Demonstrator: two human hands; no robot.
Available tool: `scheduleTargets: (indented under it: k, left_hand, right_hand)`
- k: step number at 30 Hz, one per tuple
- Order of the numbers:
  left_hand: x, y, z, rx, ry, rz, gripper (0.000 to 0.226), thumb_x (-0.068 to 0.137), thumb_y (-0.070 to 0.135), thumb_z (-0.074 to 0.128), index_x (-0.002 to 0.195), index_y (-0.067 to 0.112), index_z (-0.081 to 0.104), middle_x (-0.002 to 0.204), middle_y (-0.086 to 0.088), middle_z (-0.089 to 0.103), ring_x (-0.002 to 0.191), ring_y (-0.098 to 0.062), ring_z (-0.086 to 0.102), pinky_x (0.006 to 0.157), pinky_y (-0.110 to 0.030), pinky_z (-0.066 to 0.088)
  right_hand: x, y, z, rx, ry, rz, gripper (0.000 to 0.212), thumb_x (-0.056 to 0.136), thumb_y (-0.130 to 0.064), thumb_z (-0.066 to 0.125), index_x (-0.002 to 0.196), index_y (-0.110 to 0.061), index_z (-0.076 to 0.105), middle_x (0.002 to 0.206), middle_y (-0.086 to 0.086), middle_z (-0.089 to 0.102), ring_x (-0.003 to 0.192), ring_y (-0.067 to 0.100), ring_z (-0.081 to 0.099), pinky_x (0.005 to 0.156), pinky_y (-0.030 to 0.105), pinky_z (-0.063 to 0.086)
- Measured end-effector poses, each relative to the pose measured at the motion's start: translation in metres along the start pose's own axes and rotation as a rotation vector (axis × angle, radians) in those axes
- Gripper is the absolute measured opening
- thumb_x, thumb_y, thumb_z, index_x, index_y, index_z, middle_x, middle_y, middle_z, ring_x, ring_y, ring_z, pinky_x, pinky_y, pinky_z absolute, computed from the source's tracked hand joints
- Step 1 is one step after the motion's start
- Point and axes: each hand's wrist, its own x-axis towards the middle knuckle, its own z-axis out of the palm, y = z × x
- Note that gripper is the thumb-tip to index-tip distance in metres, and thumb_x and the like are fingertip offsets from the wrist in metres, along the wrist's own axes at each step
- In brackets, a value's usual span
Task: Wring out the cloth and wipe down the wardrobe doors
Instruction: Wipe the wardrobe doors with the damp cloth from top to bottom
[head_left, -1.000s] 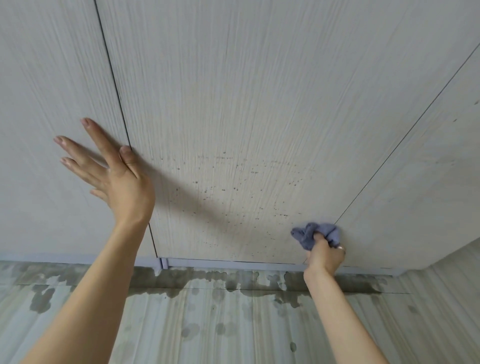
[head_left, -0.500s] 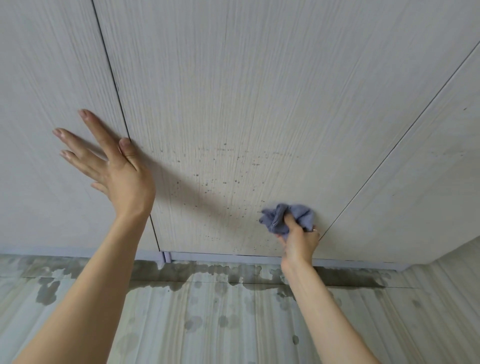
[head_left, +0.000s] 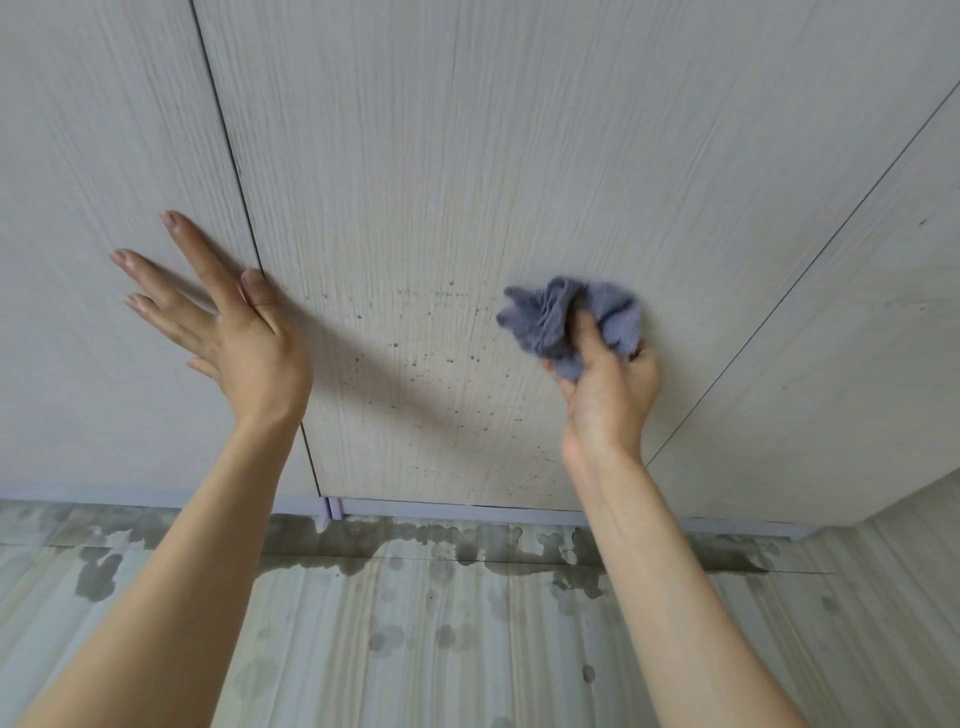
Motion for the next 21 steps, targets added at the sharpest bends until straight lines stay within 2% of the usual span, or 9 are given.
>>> scheduleTargets:
  k: [2,4,7,8,11,13,16,19,21]
  left_hand:
    - [0.000,0.000,0.000,0.002,0.003,-0.007,0.053,0.103,0.029,0.023,0.151,0.021,0.003,0.156,-0.016,-0.017,0.141,-0.038,-0.017,0.108,-0.059,-0.004]
    - [0.000,0.000,0.001,0.007,0.004,-0.001,0.053,0.103,0.027,0.023,0.151,0.021,0.003,0.155,-0.016,-0.017,0.141,-0.037,-0.018,0.109,-0.055,-0.006]
    - [-0.001,-0.001,0.001,-0.005,0.006,0.001,0.053,0.103,0.027,0.024,0.151,0.022,0.003,0.155,-0.015,-0.017,0.141,-0.038,-0.018,0.109,-0.056,-0.006]
    - [0.000,-0.002,0.002,-0.006,0.010,0.005,0.053,0.103,0.028,0.024,0.151,0.022,0.003,0.156,-0.015,-0.017,0.141,-0.038,-0.018,0.108,-0.057,-0.006]
    - [0.002,-0.005,0.004,-0.021,0.021,-0.011,0.053,0.103,0.034,0.022,0.151,0.025,0.003,0.156,-0.012,-0.017,0.142,-0.037,-0.018,0.105,-0.065,-0.002]
    - [0.003,-0.006,0.004,-0.026,0.020,-0.014,0.053,0.102,0.037,0.022,0.151,0.027,0.002,0.156,-0.010,-0.017,0.142,-0.036,-0.018,0.102,-0.070,0.000]
    - [0.003,-0.007,0.004,-0.038,0.011,-0.013,0.053,0.102,0.036,0.022,0.151,0.028,0.002,0.156,-0.009,-0.019,0.142,-0.035,-0.019,0.102,-0.071,0.000]
    - [0.004,-0.007,0.003,-0.037,0.007,-0.015,0.054,0.102,0.036,0.023,0.151,0.028,0.001,0.156,-0.009,-0.019,0.142,-0.035,-0.019,0.103,-0.070,-0.001]
    - [0.004,-0.007,0.004,-0.035,0.006,-0.019,0.054,0.102,0.036,0.023,0.151,0.029,0.001,0.156,-0.008,-0.019,0.142,-0.035,-0.019,0.102,-0.070,-0.001]
  right_hand:
    - [-0.004,0.040,-0.023,-0.161,0.069,0.043,0.016,0.081,-0.009,0.071,0.087,-0.012,0.056,0.087,-0.001,0.065,0.084,0.019,0.064,0.066,0.025,0.054]
    - [-0.007,0.078,-0.049,-0.352,0.122,0.227,0.024,0.078,-0.013,0.074,0.089,-0.011,0.053,0.090,0.002,0.064,0.081,0.018,0.062,0.064,0.020,0.053]
    - [-0.007,0.103,-0.070,-0.507,0.177,0.414,0.028,0.076,-0.014,0.077,0.090,-0.008,0.054,0.101,0.014,0.066,0.087,0.025,0.064,0.079,0.040,0.056]
    - [-0.007,0.100,-0.067,-0.512,0.171,0.393,0.026,0.076,-0.014,0.077,0.088,-0.009,0.054,0.100,0.014,0.067,0.086,0.025,0.064,0.079,0.040,0.055]
    - [-0.012,0.066,-0.035,-0.386,0.035,0.228,0.022,0.077,-0.012,0.075,0.092,-0.006,0.060,0.087,0.003,0.067,0.080,0.017,0.064,0.067,0.024,0.052]
    - [-0.017,0.028,-0.005,-0.190,-0.072,0.103,0.017,0.079,-0.008,0.072,0.092,-0.004,0.062,0.079,0.000,0.066,0.076,0.014,0.064,0.067,0.028,0.055]
    - [-0.014,-0.011,0.028,-0.019,-0.151,0.039,0.011,0.082,-0.008,0.069,0.074,-0.007,0.062,0.070,0.004,0.060,0.067,0.014,0.061,0.059,0.028,0.055]
    - [-0.013,0.007,0.028,-0.031,-0.125,0.030,0.009,0.082,-0.011,0.070,0.076,-0.009,0.064,0.073,0.003,0.064,0.071,0.015,0.063,0.061,0.031,0.056]
    - [-0.017,0.042,0.014,-0.180,-0.086,0.023,0.012,0.079,-0.015,0.073,0.083,-0.008,0.064,0.078,0.001,0.066,0.074,0.014,0.063,0.068,0.035,0.054]
